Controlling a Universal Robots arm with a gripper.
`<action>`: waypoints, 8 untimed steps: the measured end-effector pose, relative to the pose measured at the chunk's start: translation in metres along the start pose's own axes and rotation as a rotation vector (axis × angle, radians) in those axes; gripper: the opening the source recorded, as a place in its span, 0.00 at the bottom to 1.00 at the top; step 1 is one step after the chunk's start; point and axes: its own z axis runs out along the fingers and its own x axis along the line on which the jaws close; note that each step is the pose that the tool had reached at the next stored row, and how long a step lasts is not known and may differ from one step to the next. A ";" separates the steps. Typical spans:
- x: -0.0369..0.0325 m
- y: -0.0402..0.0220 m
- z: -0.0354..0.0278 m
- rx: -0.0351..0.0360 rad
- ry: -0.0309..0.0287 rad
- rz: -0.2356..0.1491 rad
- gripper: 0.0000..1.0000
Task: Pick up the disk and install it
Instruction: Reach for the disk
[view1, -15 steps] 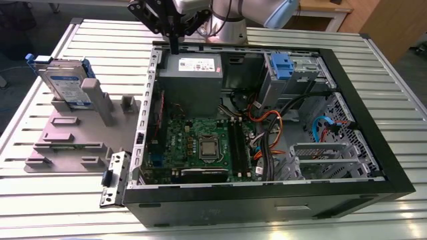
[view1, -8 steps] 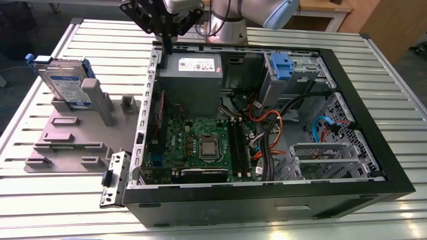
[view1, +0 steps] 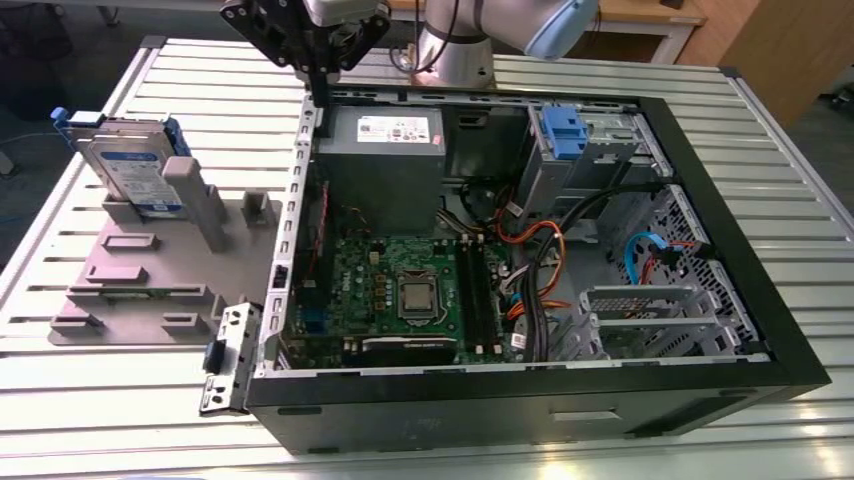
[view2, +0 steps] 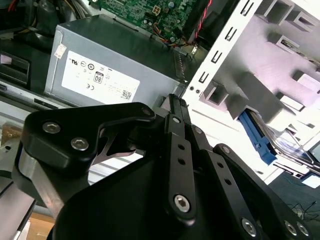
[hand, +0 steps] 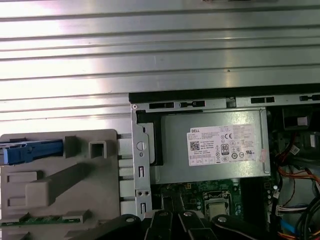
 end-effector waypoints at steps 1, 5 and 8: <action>0.0009 0.0001 0.0000 0.0000 0.0000 0.000 0.11; 0.0061 0.0005 0.0001 0.0000 0.0001 0.000 0.11; 0.0106 0.0007 0.0002 0.0001 0.0000 0.000 0.11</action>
